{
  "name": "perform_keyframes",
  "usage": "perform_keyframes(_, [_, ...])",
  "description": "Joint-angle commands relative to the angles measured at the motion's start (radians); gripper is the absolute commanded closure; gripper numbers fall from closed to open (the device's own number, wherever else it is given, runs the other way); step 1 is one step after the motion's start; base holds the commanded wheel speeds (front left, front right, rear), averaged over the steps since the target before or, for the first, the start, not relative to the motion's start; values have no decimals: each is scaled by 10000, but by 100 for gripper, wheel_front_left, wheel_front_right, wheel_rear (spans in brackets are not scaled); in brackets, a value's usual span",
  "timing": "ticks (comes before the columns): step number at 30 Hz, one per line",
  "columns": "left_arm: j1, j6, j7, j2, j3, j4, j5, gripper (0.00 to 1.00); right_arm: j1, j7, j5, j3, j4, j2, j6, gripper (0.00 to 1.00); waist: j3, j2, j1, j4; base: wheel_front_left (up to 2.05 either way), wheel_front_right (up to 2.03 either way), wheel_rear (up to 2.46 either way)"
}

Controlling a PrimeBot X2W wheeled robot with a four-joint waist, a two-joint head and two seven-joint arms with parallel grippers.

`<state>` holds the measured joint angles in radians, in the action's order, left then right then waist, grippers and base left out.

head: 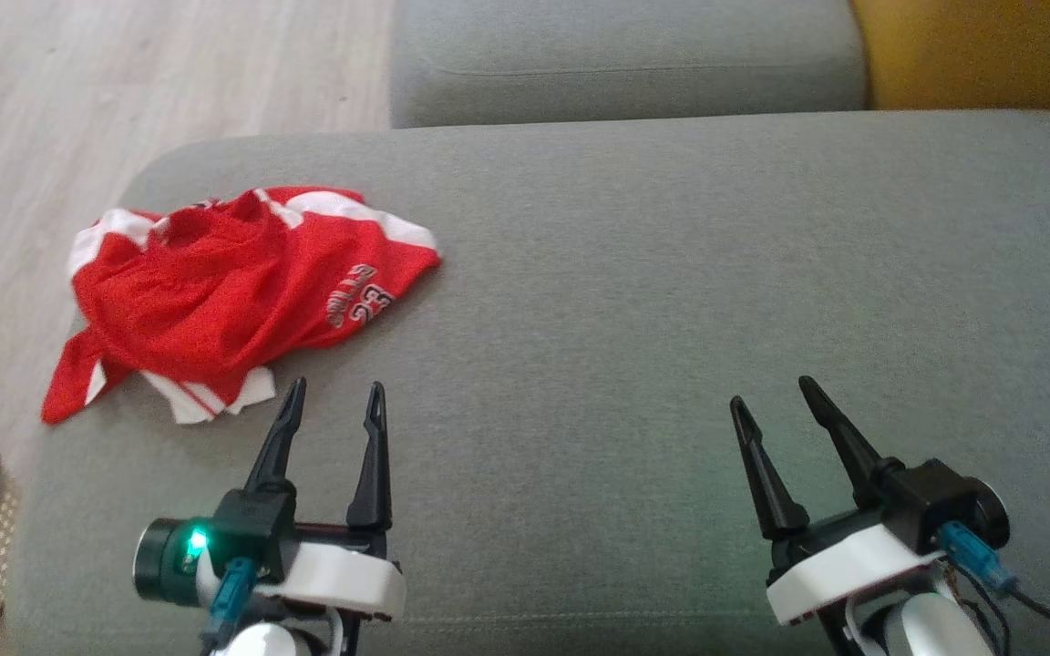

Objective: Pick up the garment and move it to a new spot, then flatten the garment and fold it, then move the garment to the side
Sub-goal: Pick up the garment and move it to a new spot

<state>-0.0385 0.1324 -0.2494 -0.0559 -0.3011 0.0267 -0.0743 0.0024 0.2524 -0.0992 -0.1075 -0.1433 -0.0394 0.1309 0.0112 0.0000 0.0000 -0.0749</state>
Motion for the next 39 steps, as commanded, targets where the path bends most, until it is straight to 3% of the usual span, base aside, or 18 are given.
perform_keyframes(1, [294, 72, -124, 54, 362, -339, -69, 0, -278, 93, 77, -240, 393, -108, -2, 0, 8, 0, 0, -389, 0, 0, 0])
perform_keyframes(20, [72, 328, -124, 56, 542, -516, -256, 0, -90, 93, -71, -521, 476, -108, -2, 0, 48, 0, 0, -2126, 0, 0, 0])
perform_keyframes(33, [217, 474, -124, 56, 660, -623, -357, 0, -187, 93, 7, -553, 528, -108, -2, 0, -334, 0, 0, -2455, 0, 0, 0])
perform_keyframes(39, [1727, -99, -124, -82, 1116, -458, -242, 0, -399, 93, 191, -631, 553, -108, -2, 0, -951, 0, 0, -2281, 0, 0, 0])
